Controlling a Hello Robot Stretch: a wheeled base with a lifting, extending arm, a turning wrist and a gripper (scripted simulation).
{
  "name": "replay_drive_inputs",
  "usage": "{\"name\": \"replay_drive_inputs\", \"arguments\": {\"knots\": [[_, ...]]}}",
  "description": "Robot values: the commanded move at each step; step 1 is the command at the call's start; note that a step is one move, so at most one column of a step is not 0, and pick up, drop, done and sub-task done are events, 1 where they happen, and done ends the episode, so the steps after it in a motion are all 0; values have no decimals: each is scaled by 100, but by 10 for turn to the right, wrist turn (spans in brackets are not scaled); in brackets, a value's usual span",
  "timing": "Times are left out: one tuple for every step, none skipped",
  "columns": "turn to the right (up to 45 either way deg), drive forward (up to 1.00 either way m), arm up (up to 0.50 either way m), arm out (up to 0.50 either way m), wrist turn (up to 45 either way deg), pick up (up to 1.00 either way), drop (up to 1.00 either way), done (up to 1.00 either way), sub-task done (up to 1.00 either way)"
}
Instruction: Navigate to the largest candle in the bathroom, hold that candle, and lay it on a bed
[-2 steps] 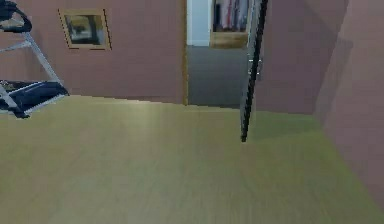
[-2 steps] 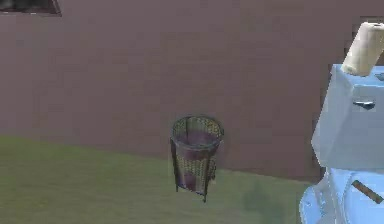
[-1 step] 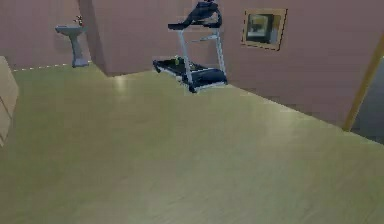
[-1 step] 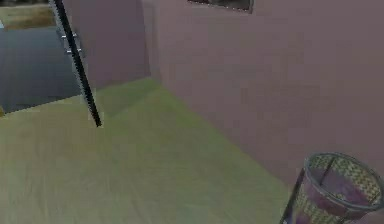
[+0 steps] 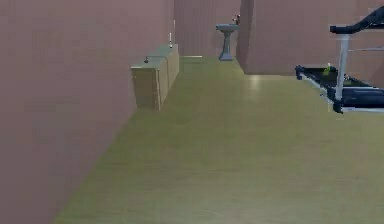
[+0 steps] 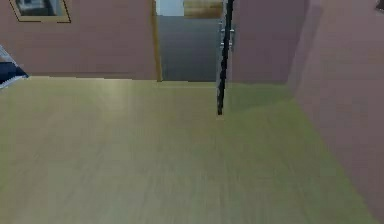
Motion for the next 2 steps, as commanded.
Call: {"name": "replay_drive_inputs", "arguments": {"knots": [[0,100,0,0,0,0,0,0,0],[0,100,0,0,0,0,0,0,0]]}}
